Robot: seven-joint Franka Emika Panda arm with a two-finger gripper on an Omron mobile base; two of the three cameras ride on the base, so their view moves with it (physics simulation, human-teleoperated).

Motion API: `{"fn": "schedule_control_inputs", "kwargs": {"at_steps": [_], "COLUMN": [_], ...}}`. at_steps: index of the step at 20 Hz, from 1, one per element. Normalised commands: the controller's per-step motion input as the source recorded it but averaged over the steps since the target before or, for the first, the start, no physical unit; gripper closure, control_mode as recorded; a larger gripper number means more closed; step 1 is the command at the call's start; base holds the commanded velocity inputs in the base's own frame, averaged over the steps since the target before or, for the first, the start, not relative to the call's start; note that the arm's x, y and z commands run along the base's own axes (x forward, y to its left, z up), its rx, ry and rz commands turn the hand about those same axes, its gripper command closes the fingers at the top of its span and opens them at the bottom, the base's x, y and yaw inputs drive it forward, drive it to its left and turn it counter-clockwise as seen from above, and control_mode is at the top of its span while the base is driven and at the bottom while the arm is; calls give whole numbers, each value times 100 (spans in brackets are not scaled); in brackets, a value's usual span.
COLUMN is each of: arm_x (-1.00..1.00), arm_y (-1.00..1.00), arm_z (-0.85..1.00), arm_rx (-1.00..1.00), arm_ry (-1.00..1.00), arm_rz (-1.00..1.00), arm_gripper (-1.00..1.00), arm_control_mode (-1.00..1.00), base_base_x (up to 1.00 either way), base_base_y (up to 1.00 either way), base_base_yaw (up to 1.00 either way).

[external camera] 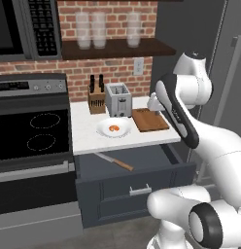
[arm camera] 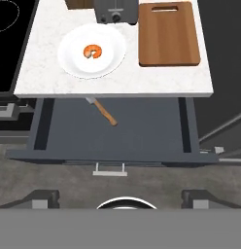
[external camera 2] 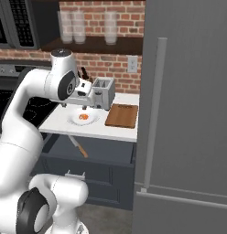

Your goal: Pick up the knife from the drawer and place it on the cutting board. Then place the meat from the plate to the cutting board.

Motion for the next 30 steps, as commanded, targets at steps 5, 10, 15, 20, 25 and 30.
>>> {"fn": "schedule_control_inputs", "kwargs": {"at_steps": [5, 10, 15, 20, 25, 30], "arm_x": [0, 0, 1, 15, 62, 77], "arm_y": [-2, 9, 52, 49, 1, 0], "arm_z": [-16, -98, -100, -88, -37, -45], "arm_rx": [0, -5, -2, 1, 7, 2], "arm_ry": [0, 14, 20, 8, 0, -1], "arm_rz": [0, 0, 0, 0, 0, 0], "arm_gripper": [-100, -100, -100, -100, -100, -100], "arm_control_mode": [-100, -100, -100, -100, -100, -100], "base_base_x": [0, 0, 0, 0, 0, 0], "base_base_y": [0, 0, 0, 0, 0, 0], "base_base_yaw": [0, 0, 0, 0, 0, 0]}}
